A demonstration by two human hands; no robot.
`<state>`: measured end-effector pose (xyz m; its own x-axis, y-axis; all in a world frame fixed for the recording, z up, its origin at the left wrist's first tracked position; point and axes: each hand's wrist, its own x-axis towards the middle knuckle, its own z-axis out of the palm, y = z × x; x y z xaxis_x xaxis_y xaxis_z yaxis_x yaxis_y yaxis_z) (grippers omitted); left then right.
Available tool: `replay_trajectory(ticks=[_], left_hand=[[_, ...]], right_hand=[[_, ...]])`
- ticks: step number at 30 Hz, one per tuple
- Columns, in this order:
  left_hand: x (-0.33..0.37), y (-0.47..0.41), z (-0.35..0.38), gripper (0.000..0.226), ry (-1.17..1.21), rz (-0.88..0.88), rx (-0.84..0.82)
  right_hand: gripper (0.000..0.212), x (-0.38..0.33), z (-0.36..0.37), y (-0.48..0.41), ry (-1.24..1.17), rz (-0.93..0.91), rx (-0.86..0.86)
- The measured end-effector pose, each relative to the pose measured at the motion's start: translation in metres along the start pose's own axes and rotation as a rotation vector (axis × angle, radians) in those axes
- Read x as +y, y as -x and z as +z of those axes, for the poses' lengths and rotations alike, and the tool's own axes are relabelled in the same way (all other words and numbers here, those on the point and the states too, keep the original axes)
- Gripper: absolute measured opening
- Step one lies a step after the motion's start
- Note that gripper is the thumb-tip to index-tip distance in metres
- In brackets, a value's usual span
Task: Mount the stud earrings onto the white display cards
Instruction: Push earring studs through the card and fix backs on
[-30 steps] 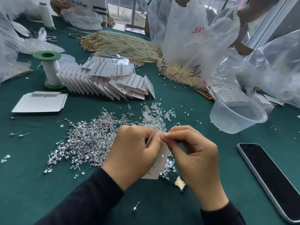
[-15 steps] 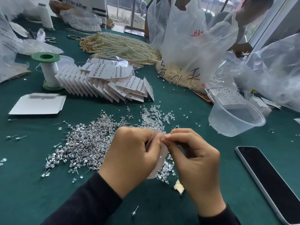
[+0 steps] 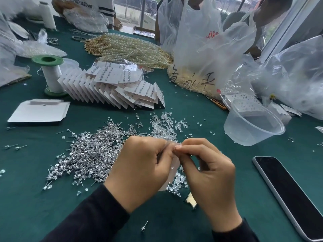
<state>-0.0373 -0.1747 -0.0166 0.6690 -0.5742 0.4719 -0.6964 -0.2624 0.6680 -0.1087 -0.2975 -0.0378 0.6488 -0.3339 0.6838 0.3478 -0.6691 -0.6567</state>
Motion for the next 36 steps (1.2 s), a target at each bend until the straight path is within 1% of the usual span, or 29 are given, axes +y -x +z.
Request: replay_trajectory(ticks=[9, 12, 16, 19, 23, 32, 36], left_hand=[[0.0019, 0.0002, -0.0008, 0.036, 0.1, 0.027, 0.005], [0.0018, -0.0003, 0.0004, 0.037, 0.127, 0.002, 0.01], [0.0028, -0.0002, 0.0022, 0.042, 0.177, -0.045, 0.05], [0.0032, 0.0002, 0.0023, 0.041, 0.146, -0.044, 0.074], [0.0036, 0.0011, 0.0016, 0.039, 0.106, -0.036, 0.055], [0.0057, 0.0021, 0.0018, 0.039, 0.074, -0.039, 0.074], [0.006, 0.0008, 0.0009, 0.041, 0.117, -0.059, 0.092]], right_hand=[[0.011, 0.0005, -0.0005, -0.0005, -0.137, 0.092, -0.005], [0.012, -0.0006, -0.0005, -0.0016, -0.147, 0.086, -0.008], [0.007, -0.0027, -0.0004, 0.0007, -0.158, 0.086, -0.009], [0.004, -0.0042, 0.0001, 0.0014, -0.132, 0.072, 0.008], [0.002, -0.0051, 0.002, 0.0019, -0.08, 0.055, 0.019], [0.004, -0.0057, 0.0058, 0.0016, 0.047, -0.013, 0.021], [0.004, -0.0069, 0.0072, 0.0017, 0.093, -0.035, 0.04]])
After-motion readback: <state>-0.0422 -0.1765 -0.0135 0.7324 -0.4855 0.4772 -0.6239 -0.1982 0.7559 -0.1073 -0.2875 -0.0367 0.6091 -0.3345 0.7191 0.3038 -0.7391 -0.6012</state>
